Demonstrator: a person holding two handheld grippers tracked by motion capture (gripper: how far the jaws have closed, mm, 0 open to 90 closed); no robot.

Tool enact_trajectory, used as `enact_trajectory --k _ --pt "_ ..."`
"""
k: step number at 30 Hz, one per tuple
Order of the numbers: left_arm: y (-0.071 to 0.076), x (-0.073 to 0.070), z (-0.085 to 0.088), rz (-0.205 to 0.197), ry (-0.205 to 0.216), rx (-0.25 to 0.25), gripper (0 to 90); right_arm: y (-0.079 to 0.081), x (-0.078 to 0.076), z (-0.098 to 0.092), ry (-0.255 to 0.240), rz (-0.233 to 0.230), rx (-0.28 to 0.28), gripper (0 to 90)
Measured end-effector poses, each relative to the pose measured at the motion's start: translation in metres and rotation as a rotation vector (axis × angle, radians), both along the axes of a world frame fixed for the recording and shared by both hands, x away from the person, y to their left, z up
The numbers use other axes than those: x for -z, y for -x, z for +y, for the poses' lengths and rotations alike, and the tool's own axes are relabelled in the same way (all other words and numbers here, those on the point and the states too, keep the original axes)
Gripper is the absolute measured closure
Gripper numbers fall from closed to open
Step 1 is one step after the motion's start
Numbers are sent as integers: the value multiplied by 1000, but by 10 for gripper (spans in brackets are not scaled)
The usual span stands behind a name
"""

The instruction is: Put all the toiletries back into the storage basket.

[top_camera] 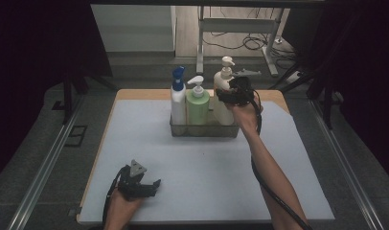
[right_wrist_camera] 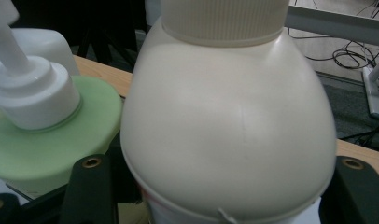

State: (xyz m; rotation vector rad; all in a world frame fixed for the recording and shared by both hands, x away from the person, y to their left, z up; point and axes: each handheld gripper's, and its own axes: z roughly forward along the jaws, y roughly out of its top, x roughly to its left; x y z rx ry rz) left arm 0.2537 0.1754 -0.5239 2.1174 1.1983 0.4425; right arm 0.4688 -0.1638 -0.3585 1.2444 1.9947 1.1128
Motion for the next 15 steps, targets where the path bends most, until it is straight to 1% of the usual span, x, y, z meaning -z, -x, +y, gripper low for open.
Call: enact_trajectory --k 6,15 --pt "0 0 0 0 0 0 123 -2 8 1 6 12 -1 369" --pt "0 0 0 0 0 0 123 0 12 0 16 26 -8 369"
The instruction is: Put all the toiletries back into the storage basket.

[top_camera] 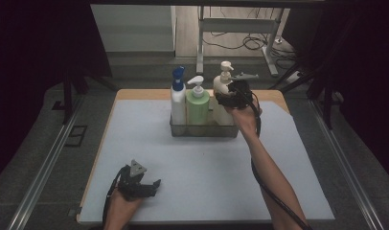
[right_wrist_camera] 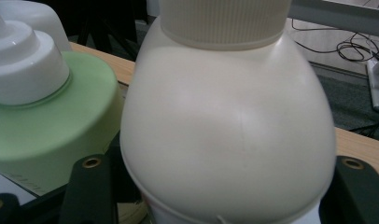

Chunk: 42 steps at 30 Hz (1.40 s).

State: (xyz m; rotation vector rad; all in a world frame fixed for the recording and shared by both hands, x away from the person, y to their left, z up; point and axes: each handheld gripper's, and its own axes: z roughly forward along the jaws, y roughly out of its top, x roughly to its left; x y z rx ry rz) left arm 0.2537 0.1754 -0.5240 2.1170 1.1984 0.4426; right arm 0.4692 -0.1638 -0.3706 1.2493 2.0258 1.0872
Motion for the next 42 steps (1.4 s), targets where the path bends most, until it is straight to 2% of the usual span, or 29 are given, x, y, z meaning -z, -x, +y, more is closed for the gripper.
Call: enact_trajectory --k 12,35,42 --pt "0 0 0 0 0 0 123 2 13 -3 3 50 6 369" --pt "0 0 0 0 2 0 123 4 37 -6 13 109 4 367" --pt "0 0 0 -1 2 -1 123 4 38 -7 20 101 -12 358"
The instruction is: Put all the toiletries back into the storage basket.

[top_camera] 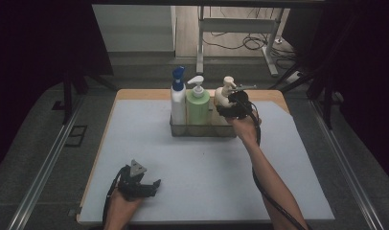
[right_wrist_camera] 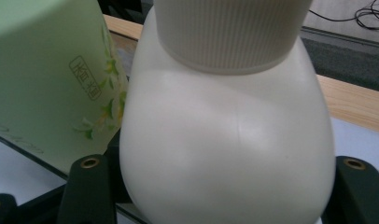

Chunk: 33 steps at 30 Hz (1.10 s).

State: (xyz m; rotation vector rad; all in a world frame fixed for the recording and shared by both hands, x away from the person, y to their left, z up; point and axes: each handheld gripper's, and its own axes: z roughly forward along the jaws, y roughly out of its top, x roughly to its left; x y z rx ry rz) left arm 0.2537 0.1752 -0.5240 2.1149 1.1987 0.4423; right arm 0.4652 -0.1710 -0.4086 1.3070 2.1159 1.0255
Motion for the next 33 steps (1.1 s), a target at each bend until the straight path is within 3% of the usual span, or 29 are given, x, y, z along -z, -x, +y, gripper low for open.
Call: enact_trajectory --k 9,19,24,33 --pt "0 0 0 -1 1 0 123 1 -1 -4 -13 7 -14 278" --pt "0 0 0 0 -1 -1 123 14 -1 -17 -13 10 -49 272" --pt "0 0 0 0 0 0 123 23 0 -25 -18 36 -80 304" --pt "0 0 0 0 0 -1 122 39 3 -37 -19 56 -121 437"
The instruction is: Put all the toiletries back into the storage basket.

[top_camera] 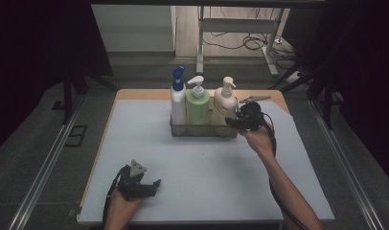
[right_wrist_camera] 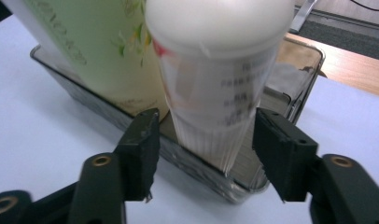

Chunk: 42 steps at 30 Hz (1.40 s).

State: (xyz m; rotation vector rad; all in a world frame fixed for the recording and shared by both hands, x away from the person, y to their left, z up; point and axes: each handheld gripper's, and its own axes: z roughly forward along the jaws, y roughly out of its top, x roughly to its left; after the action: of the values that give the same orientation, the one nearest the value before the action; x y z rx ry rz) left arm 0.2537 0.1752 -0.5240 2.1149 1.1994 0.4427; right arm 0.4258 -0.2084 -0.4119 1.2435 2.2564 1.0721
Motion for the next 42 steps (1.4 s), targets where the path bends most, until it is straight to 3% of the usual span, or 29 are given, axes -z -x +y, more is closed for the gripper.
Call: enact_trajectory --k 8,15,20,30,42 --pt "0 0 0 0 0 0 123 5 8 -15 22 13 13 608" --pt "0 0 0 0 0 0 123 -2 12 -22 36 3 51 802" --pt "0 0 0 0 0 0 123 -9 17 -21 45 2 68 893" --pt "0 0 0 0 0 0 123 -21 25 -19 30 4 100 896" --pt "0 0 0 0 0 0 123 -31 37 -13 15 21 101 895"
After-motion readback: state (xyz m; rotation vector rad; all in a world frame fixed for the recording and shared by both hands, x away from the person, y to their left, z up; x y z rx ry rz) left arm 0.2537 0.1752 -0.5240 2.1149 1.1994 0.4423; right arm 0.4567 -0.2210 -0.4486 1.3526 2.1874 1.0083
